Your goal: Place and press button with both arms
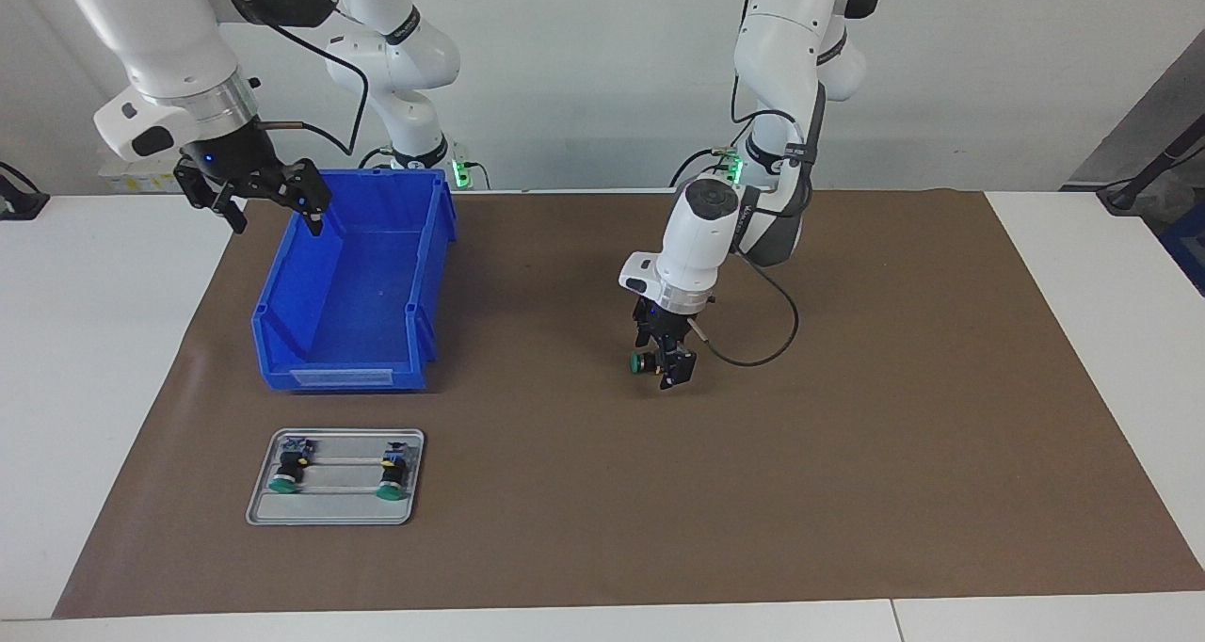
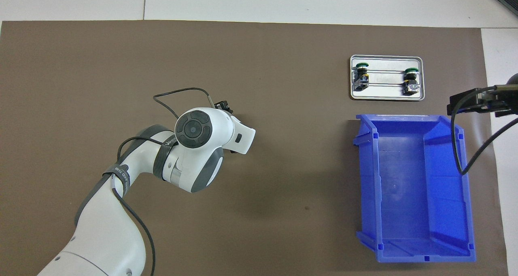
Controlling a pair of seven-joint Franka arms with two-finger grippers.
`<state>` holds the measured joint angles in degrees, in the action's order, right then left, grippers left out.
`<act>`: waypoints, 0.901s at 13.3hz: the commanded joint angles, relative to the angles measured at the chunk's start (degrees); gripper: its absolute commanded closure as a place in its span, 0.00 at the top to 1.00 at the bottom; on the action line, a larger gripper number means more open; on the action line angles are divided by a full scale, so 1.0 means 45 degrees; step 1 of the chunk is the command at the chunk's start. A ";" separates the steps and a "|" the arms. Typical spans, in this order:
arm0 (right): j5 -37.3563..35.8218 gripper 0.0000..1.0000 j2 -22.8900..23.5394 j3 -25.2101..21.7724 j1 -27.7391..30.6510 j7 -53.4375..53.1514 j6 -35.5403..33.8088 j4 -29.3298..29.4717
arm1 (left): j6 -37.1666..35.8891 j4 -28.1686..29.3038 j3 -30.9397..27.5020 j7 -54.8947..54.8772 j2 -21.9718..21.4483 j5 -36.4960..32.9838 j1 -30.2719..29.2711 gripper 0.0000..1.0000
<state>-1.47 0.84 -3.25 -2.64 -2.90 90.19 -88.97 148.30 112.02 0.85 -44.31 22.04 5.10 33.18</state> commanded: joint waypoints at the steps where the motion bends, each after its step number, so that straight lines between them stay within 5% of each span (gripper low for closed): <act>1: -0.0064 1.00 -0.0266 0.0097 0.0118 0.0195 0.0016 -0.0423 | 0.0540 -0.0129 -0.0208 -0.0348 0.0355 0.0135 0.0321 1.00; 8: 0.0072 1.00 -0.0285 0.0117 0.0119 -0.0098 0.0056 -0.0462 | 0.0599 0.0008 -0.0208 -0.0367 0.0414 0.0135 0.0399 0.98; 12: 0.0072 1.00 -0.0286 0.0214 -0.0018 -0.0079 0.0055 -0.0443 | 0.0638 0.0126 -0.0208 -0.0387 0.0395 0.0135 0.0420 0.77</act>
<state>-1.40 0.72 -2.72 -2.89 -2.97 90.21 -89.63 149.78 112.21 0.81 -44.89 23.52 5.10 34.19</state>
